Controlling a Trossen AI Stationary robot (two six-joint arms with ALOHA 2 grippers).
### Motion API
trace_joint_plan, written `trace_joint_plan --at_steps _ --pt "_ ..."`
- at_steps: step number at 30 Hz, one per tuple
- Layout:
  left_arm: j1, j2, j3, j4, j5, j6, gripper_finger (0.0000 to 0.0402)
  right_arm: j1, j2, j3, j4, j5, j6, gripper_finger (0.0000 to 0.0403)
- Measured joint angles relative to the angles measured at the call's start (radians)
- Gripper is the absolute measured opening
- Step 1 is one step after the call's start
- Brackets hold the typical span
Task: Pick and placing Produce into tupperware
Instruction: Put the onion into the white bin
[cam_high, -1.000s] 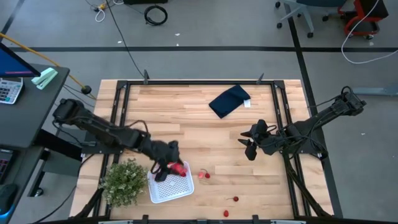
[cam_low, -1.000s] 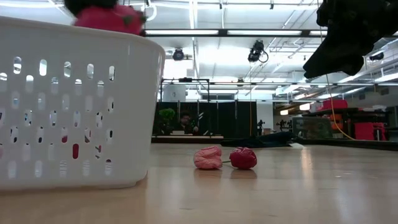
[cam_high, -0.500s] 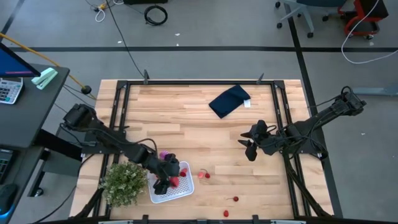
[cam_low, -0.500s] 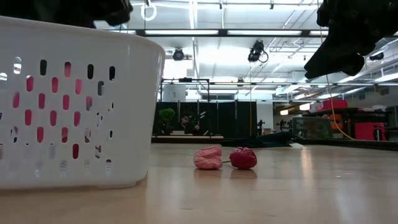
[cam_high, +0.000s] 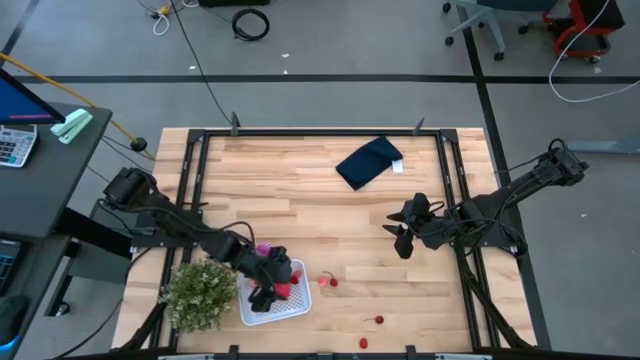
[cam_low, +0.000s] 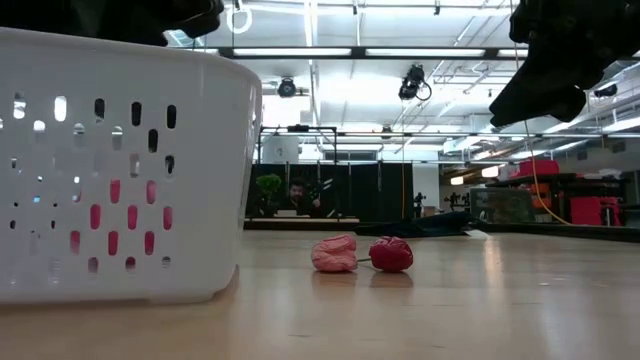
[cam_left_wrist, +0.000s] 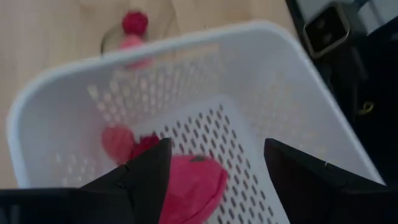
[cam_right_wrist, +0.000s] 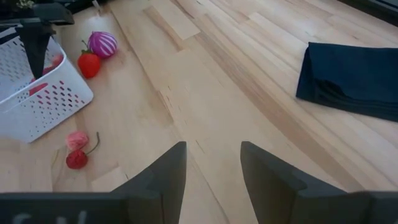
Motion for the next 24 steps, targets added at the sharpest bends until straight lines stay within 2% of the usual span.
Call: trace_joint_plan --at_steps 4,7,9,13,16,22,24 --pt "0.006 -0.009 0.002 0.041 0.002 0.000 0.0262 0.000 0.000 0.000 0.000 0.000 -0.001 0.0160" --pt "0.019 -0.022 0.041 -0.031 0.026 0.005 0.0253 0.000 0.000 0.000 0.000 0.000 -0.002 0.0160" --pt "0.031 -0.034 0.090 -0.131 0.028 0.043 0.0247 0.000 0.000 0.000 0.000 0.000 -0.002 0.0160" --pt "0.067 -0.036 0.239 -0.428 0.018 0.241 0.0235 0.000 0.000 0.000 0.000 0.000 -0.002 0.0160" --pt "0.103 -0.037 0.348 -0.595 -0.042 0.332 0.0228 0.000 0.000 0.000 0.000 0.000 -0.002 0.0160" --pt "0.197 -0.038 0.433 -0.892 -0.177 0.329 0.0230 0.000 0.000 0.000 0.000 0.001 -0.002 0.0160" --pt "0.238 -0.036 0.430 -1.046 -0.183 0.261 0.0234 0.000 0.001 0.000 0.000 0.001 -0.002 0.0160"
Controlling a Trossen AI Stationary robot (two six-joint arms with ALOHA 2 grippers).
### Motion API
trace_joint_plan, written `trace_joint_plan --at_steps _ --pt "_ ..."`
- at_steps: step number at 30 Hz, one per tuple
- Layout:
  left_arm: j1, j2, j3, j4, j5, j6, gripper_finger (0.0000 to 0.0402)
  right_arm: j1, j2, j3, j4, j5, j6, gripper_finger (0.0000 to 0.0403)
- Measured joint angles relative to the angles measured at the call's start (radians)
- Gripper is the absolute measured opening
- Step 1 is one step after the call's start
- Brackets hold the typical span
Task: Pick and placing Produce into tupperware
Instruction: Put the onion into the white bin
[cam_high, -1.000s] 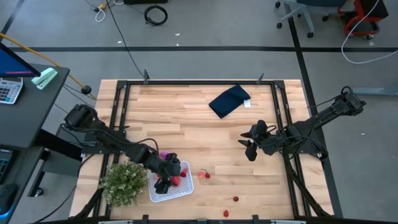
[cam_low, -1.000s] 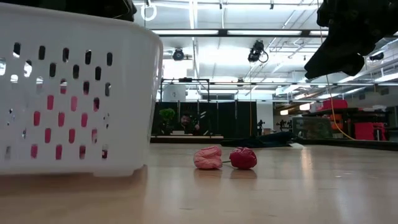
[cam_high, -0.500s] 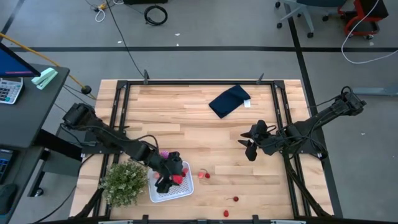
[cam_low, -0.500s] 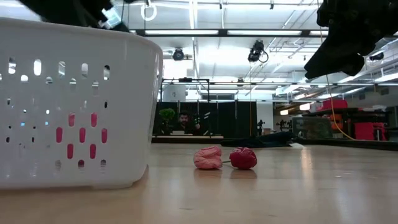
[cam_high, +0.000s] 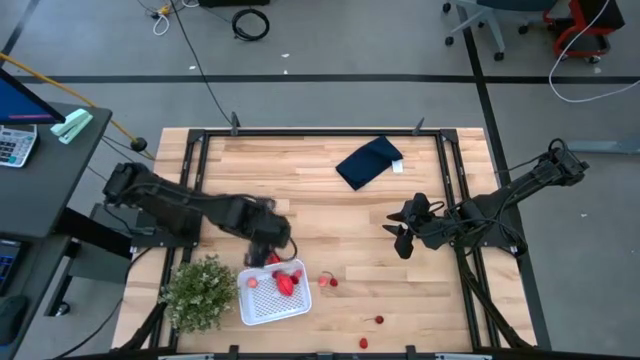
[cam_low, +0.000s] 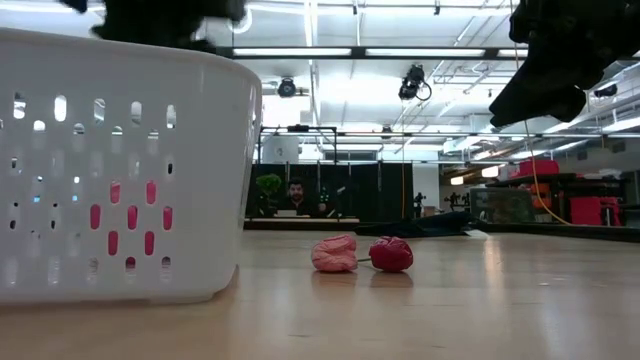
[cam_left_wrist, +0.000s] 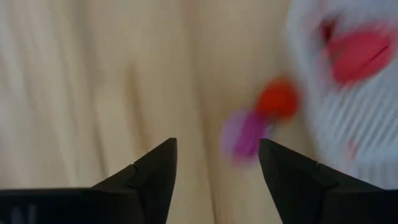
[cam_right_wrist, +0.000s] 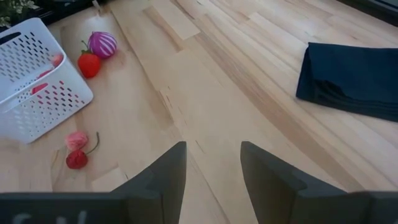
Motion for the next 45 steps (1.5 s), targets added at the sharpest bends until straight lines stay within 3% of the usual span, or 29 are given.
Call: trace_joint_plan --at_steps 3,7,13,21,32,37,45 --pt "0.049 0.000 0.000 -0.160 0.000 -0.119 0.0235 0.000 0.006 0.000 0.000 0.000 0.000 0.0160" --pt "0.066 0.000 0.000 -0.172 0.016 -0.099 0.0229 0.000 0.013 0.000 0.000 0.000 -0.005 0.0160" --pt "0.063 0.007 -0.094 -0.027 0.105 -0.073 0.0231 0.000 0.025 0.000 0.000 0.001 -0.002 0.0160" --pt "0.040 0.006 -0.299 0.077 0.112 -0.094 0.0232 0.000 0.032 0.000 -0.008 0.001 -0.004 0.0160" --pt "0.024 0.006 -0.335 0.197 0.110 -0.075 0.0255 -0.001 0.026 0.000 -0.005 0.006 0.018 0.0160" --pt "0.015 0.006 -0.336 0.253 0.110 -0.061 0.0268 -0.039 0.026 0.000 -0.001 0.148 0.226 0.0160" --pt "0.011 0.009 -0.336 0.308 0.116 -0.037 0.0277 -0.054 0.025 0.000 0.000 0.152 0.204 0.0160"
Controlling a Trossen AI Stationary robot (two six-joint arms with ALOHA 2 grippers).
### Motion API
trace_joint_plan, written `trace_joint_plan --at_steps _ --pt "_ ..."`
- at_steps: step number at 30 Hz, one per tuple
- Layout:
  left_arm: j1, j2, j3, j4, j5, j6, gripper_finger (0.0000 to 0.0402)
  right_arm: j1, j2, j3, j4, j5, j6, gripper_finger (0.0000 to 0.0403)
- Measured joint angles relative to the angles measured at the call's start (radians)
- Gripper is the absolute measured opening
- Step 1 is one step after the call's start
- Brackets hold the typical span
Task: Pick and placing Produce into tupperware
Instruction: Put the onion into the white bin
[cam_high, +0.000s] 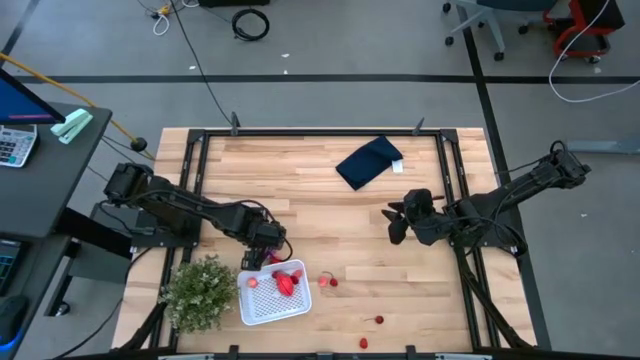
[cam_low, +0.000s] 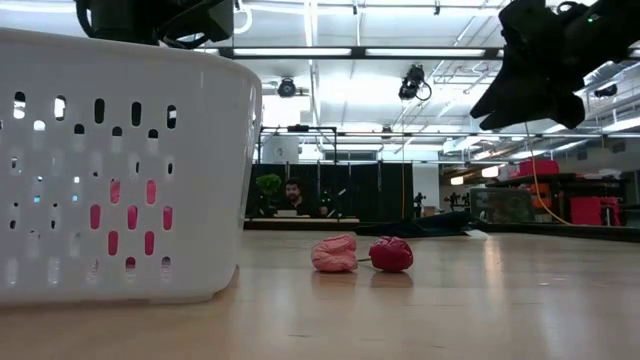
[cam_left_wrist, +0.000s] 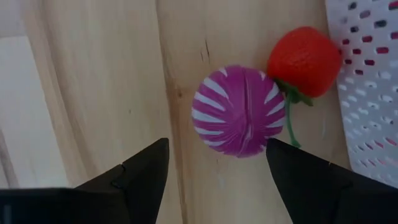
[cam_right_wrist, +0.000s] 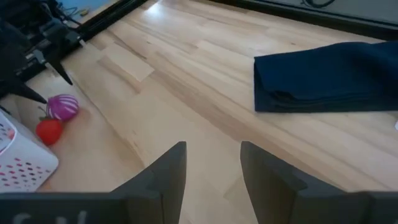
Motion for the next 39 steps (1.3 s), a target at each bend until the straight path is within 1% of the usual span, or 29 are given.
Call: trace_joint_plan --at_steps 6,10,13,18,27,35,39 --pt "-0.027 0.000 0.000 0.030 0.015 -0.033 0.0277 0.000 0.000 0.000 0.000 -0.001 -0.005 0.0160" --pt "-0.040 0.000 0.000 0.062 0.031 -0.051 0.0277 0.000 0.000 0.000 0.000 0.000 -0.125 0.0160" --pt "-0.043 0.001 0.000 0.092 0.031 -0.041 0.0277 0.000 0.000 0.000 0.000 -0.001 -0.164 0.0160" --pt "-0.018 0.021 0.000 0.094 0.031 -0.040 0.0277 0.000 0.000 0.000 0.000 -0.001 -0.161 0.0160" --pt "-0.001 0.126 0.006 0.103 0.030 -0.037 0.0278 0.000 0.000 0.000 0.001 -0.002 -0.161 0.0160" --pt "-0.001 0.129 0.004 0.101 0.036 -0.046 0.0278 0.000 0.000 0.000 0.000 -0.002 -0.161 0.0160" --pt "-0.001 0.132 0.020 0.083 0.033 -0.014 0.0277 0.000 0.000 0.000 0.000 -0.002 -0.161 0.0160"
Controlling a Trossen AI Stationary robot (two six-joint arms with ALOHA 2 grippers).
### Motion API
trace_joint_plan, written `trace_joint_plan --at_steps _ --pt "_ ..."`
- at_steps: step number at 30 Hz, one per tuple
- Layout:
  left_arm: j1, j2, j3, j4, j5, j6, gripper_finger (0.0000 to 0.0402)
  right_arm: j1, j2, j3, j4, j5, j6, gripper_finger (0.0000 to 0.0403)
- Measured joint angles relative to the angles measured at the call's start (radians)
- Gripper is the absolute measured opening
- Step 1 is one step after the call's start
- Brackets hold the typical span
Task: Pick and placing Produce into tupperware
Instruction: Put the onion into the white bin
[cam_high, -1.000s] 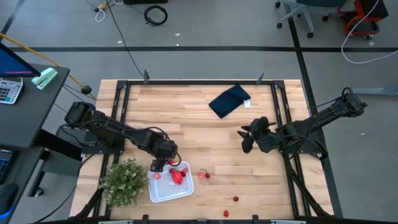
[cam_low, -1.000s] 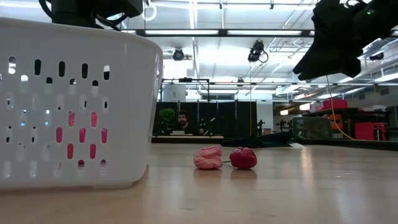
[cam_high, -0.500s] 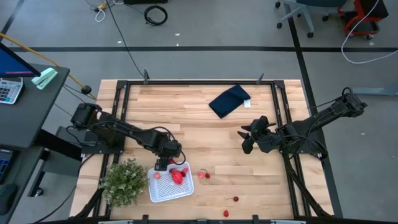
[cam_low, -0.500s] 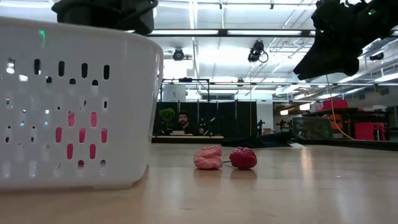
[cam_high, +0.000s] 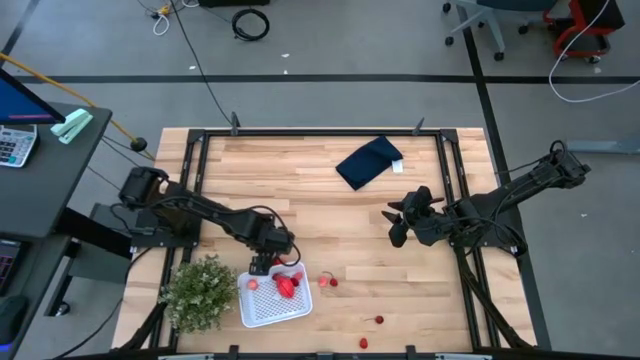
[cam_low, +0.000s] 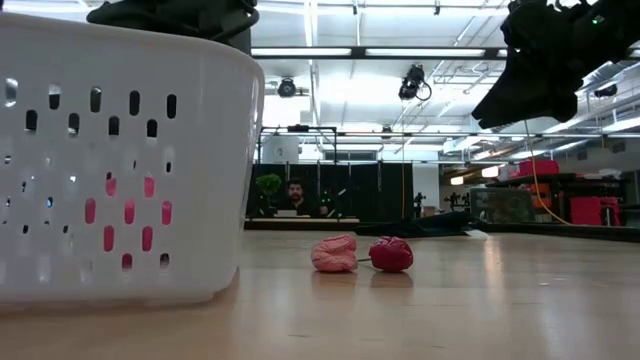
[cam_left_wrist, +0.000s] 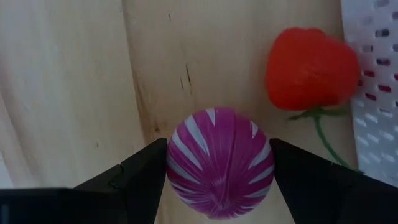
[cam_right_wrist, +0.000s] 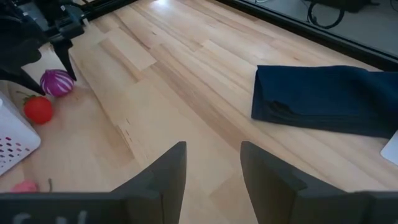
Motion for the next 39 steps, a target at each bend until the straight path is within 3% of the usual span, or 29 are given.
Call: trace_joint_plan --at_steps 7,14,23,28,39 --pt "0.002 0.003 0.109 -0.128 -0.009 0.097 0.0277 0.000 0.000 0.000 0.000 0.000 0.000 0.0160" --pt "0.002 0.002 0.278 -0.300 -0.008 0.099 0.0277 0.000 0.000 0.000 0.000 0.000 0.000 0.0160" --pt "-0.027 0.000 0.488 -0.367 -0.006 0.067 0.0277 0.000 0.000 0.000 0.000 0.000 0.000 0.0160" --pt "-0.089 -0.001 0.552 -0.348 -0.001 -0.052 0.0277 0.000 0.000 0.000 0.000 0.000 0.000 0.0160" --pt "-0.299 0.014 0.510 -0.226 0.012 -0.361 0.0277 0.000 0.000 0.000 0.001 0.000 0.004 0.0160"
